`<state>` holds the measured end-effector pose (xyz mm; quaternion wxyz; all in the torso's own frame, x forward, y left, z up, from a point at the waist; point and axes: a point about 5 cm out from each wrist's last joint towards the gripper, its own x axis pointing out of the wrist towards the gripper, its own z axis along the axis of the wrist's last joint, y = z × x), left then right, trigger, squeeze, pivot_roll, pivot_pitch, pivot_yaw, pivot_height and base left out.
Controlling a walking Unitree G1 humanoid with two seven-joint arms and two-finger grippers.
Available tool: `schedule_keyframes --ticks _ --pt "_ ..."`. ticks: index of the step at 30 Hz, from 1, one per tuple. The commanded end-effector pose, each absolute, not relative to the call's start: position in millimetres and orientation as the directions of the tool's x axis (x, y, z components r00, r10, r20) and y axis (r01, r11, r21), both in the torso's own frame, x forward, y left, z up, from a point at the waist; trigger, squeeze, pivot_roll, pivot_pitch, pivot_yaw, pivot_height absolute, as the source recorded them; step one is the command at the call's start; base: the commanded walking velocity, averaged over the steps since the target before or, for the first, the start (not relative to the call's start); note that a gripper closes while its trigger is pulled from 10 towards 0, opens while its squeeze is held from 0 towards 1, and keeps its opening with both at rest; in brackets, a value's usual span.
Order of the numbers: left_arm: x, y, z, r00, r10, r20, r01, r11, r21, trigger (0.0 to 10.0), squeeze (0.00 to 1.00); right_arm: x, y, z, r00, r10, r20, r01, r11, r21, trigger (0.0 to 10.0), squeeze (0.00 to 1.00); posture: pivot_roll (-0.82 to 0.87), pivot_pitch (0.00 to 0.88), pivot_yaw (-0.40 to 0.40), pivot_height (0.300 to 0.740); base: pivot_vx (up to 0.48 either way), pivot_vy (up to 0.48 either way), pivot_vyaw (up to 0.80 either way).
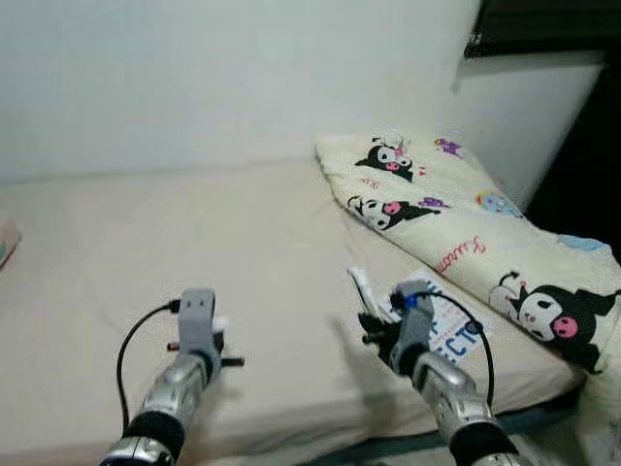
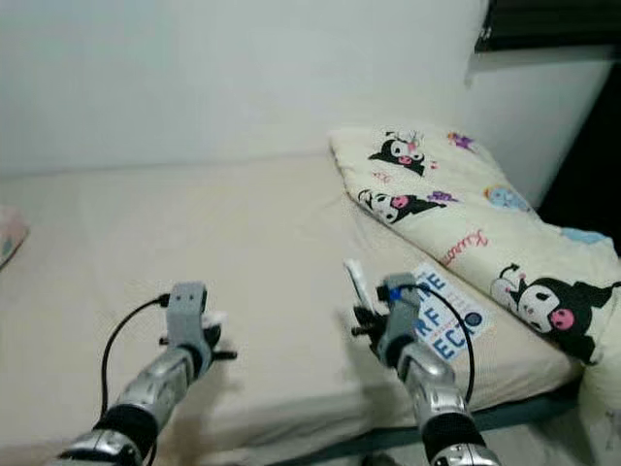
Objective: Clean up the room
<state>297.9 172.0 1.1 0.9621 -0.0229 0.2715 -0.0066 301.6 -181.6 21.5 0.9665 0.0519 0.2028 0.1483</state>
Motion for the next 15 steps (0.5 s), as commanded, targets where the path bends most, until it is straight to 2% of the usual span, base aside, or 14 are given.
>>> schedule_keyframes --ticks 1,2,3,6,8,10,11,15 --pt "262 187 -33 0.759 0.019 -0.651 -0.008 1.0 0.019 10.0 0.0 274 -195 -10 0.828 0.222 -0.514 -0.194 0.975 0.109 0.0 0.0 0.08 0.0 -0.005 0.691 0.0 0.0 0.0" --pt "252 189 -41 0.731 0.028 -0.682 -0.008 0.999 0.032 10.0 0.0 265 -199 -19 0.807 0.196 -0.557 -0.176 0.98 0.091 0.0 0.0 0.08 0.0 -0.005 0.696 0.0 0.0 0.0" --pt "235 192 -53 0.682 0.037 -0.73 -0.007 0.999 0.044 10.0 0.0 243 -205 -39 0.738 0.152 -0.658 -0.148 0.987 0.062 10.0 0.0 0.07 0.0 -0.004 0.696 0.0 0.0 0.0" --pt "195 200 -77 0.56 0.05 -0.827 0.007 0.998 0.066 10.0 0.0 187 -222 -74 0.571 0.031 -0.82 -0.05 0.999 0.003 10.0 0.0 0.07 0.0 -0.005 0.696 0.0 0.0 0.46" --pt "180 203 -84 0.517 0.056 -0.854 0.012 0.997 0.073 10.0 0.0 164 -228 -84 0.51 -0.019 -0.86 -0.003 1.0 -0.024 10.0 0.0 0.06 0.0 -0.002 0.696 0.0 0.0 0.79" --pt "176 204 -86 0.506 0.058 -0.861 0.015 0.997 0.076 10.0 0.0 154 -230 -88 0.486 -0.034 -0.873 0.014 0.999 -0.031 10.0 0.0 0.06 0.0 -0.002 0.696 0.0 0.0 0.79" --pt "167 205 -89 0.491 0.052 -0.87 0.025 0.997 0.073 10.0 0.0 133 -234 -95 0.449 -0.053 -0.892 0.042 0.998 -0.038 10.0 0.0 0.06 0.0 -0.006 0.696 0.0 0.0 0.79" --pt "163 204 -91 0.48 0.041 -0.877 0.037 0.997 0.067 10.0 0.0 125 -236 -97 0.446 -0.056 -0.893 0.06 0.998 -0.033 10.0 0.0 0.06 0.0 -0.009 0.696 0.0 0.0 0.79"
